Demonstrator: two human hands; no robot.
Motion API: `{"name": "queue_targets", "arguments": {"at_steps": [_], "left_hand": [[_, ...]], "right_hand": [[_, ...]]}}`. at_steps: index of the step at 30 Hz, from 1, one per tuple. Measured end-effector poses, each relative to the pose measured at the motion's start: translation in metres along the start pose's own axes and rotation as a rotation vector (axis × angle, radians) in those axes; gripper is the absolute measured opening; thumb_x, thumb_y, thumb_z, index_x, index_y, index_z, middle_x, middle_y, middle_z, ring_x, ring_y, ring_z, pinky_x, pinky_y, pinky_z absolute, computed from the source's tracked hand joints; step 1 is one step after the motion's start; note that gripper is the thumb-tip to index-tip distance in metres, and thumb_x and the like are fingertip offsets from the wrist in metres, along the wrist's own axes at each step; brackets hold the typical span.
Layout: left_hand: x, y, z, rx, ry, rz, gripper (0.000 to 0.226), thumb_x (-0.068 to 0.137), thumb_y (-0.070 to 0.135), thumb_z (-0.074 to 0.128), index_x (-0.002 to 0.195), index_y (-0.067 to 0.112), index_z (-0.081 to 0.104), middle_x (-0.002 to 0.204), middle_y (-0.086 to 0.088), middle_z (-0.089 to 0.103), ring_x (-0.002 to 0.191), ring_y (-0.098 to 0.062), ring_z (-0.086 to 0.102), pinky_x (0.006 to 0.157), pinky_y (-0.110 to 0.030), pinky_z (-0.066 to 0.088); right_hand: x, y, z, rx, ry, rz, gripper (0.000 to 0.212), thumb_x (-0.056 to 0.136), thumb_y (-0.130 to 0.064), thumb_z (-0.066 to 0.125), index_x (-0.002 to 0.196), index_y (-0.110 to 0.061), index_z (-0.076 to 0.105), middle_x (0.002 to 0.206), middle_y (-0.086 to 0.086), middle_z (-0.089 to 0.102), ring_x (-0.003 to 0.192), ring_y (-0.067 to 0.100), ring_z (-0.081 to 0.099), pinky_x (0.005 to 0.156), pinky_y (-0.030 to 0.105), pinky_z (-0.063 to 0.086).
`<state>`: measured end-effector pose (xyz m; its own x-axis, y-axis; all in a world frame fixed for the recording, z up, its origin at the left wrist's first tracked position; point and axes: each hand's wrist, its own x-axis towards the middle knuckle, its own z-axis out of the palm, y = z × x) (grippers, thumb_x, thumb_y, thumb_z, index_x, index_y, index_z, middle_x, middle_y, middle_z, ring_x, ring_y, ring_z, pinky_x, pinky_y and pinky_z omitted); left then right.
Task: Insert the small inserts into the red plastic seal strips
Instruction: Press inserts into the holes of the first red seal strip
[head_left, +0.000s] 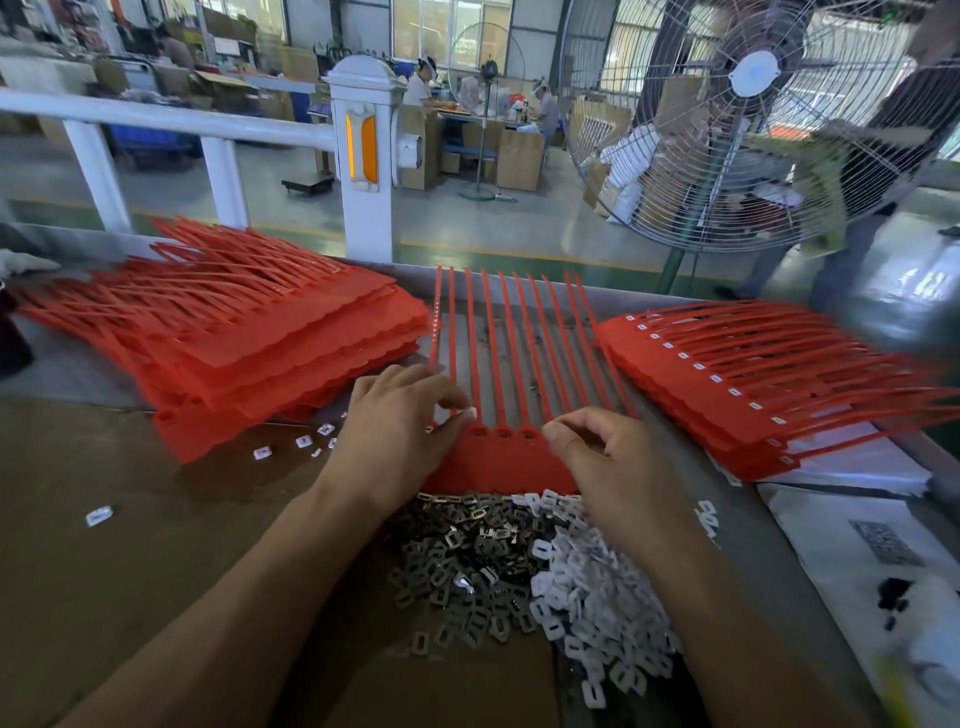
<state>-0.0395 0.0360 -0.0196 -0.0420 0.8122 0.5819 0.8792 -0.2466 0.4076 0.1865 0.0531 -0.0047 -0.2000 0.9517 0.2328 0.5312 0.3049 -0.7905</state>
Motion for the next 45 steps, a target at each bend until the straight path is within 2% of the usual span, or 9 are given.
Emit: {"name": "queue_targets", "arguments": {"at_steps": [4,11,23,28,37,41,45], "left_hand": [[0.002,-0.001,0.009,0.041,-0.068,-0.050,0.011,0.091,0.044,0.069,0.098,0.037,0.073,0.103,0.018,0.062,0.107,-0.010,0.050,0.095,-0.029,0.025],[0.003,0.000,0.019,0.103,-0.125,-0.068,0.017,0.089,0.051,0.068,0.099,0.037,0.073,0.108,0.015,0.062,0.112,-0.012,0.049,0.099,-0.033,0.026],[0.001,-0.003,0.021,0.038,-0.125,-0.110,0.014,0.087,0.048,0.072,0.097,0.038,0.072,0.103,0.019,0.063,0.108,-0.009,0.049,0.093,-0.027,0.022],[-0.006,-0.004,0.015,0.097,-0.183,-0.031,0.019,0.090,0.044,0.068,0.109,0.041,0.072,0.111,0.020,0.062,0.114,-0.010,0.048,0.103,-0.035,0.029],[-0.006,-0.001,0.013,0.167,-0.269,-0.006,0.025,0.095,0.046,0.060,0.117,0.045,0.070,0.118,0.021,0.059,0.116,-0.011,0.048,0.105,-0.037,0.031],[-0.006,0.014,0.009,0.301,-0.300,0.036,0.029,0.100,0.041,0.047,0.121,0.040,0.067,0.121,0.015,0.059,0.120,-0.013,0.048,0.107,-0.037,0.029],[-0.007,0.030,0.008,0.441,-0.323,0.105,0.031,0.100,0.030,0.039,0.114,0.031,0.067,0.117,0.009,0.058,0.117,-0.016,0.049,0.107,-0.037,0.027]], "right_hand": [[0.000,0.002,-0.001,-0.060,-0.051,0.036,0.015,0.100,-0.043,0.063,0.097,-0.033,0.074,0.086,-0.017,0.073,0.085,-0.012,0.062,0.067,0.018,0.044],[0.001,0.005,0.001,-0.093,-0.091,0.055,0.019,0.099,-0.046,0.063,0.096,-0.031,0.075,0.081,-0.016,0.073,0.076,-0.005,0.066,0.068,0.024,0.050],[0.001,0.006,0.001,-0.152,-0.116,0.049,0.018,0.099,-0.046,0.063,0.099,-0.032,0.075,0.081,-0.018,0.072,0.079,-0.014,0.062,0.062,0.015,0.041],[0.001,0.007,-0.002,-0.143,-0.135,0.055,0.019,0.099,-0.046,0.063,0.099,-0.031,0.075,0.081,-0.017,0.071,0.079,-0.014,0.062,0.061,0.013,0.039],[0.000,0.006,-0.005,-0.150,-0.152,0.046,0.020,0.099,-0.047,0.063,0.100,-0.031,0.075,0.083,-0.017,0.072,0.080,-0.011,0.064,0.064,0.018,0.044],[-0.001,0.005,-0.005,-0.167,-0.176,0.040,0.018,0.099,-0.047,0.063,0.104,-0.034,0.074,0.086,-0.019,0.071,0.081,-0.014,0.062,0.064,0.013,0.041],[-0.001,0.005,-0.006,-0.206,-0.233,0.016,0.017,0.098,-0.048,0.064,0.104,-0.035,0.074,0.087,-0.022,0.070,0.078,-0.010,0.064,0.067,0.014,0.042]]}}
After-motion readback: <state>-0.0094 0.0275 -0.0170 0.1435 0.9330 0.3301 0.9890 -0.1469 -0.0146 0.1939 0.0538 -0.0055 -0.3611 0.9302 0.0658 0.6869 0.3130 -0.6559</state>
